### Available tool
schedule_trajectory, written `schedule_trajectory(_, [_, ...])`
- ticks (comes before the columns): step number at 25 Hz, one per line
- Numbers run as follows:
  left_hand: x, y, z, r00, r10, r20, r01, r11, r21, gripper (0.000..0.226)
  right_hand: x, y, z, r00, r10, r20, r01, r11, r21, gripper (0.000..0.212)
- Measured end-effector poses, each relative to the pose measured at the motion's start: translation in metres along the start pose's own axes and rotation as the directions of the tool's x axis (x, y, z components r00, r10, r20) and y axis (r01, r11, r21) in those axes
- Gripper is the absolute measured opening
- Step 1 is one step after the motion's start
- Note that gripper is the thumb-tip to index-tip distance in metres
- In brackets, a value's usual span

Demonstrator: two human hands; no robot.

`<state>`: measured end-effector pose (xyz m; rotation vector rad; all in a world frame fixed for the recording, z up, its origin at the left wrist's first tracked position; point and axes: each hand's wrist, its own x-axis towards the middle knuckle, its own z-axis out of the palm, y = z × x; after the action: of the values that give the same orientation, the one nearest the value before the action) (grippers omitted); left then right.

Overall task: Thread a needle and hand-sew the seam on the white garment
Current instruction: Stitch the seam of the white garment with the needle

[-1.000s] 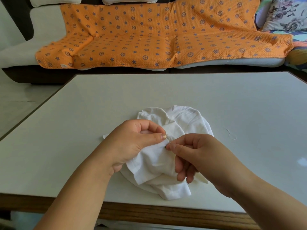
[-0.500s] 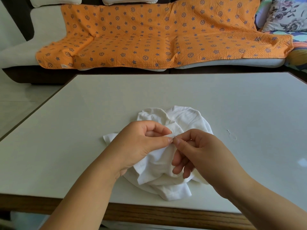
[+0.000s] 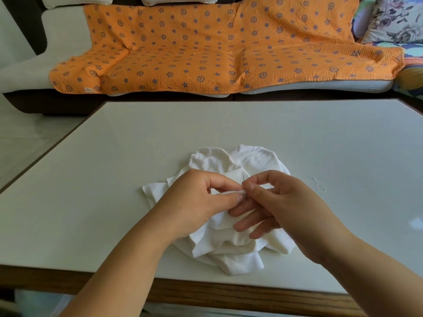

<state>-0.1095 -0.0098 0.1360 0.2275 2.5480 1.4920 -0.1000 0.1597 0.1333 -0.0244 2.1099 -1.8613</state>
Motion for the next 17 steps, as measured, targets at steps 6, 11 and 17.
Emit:
schedule_trajectory(6, [-0.002,0.006,0.002,1.0,0.002,0.023,-0.003,1.0,0.018,0.015,0.005,0.001,-0.012,0.981,-0.16,-0.111,0.109,0.925,-0.364,0.007])
schedule_trajectory(11, [-0.002,0.007,0.003,1.0,-0.005,0.028,0.004,1.0,0.018,0.014,0.002,0.002,-0.011,0.959,-0.261,-0.114,0.196,0.895,-0.4,0.004])
schedule_trajectory(17, [-0.001,0.005,0.005,0.998,-0.023,0.064,0.02,0.998,0.054,0.008,0.0,0.007,-0.002,0.886,-0.44,-0.149,0.25,0.721,-0.646,0.011])
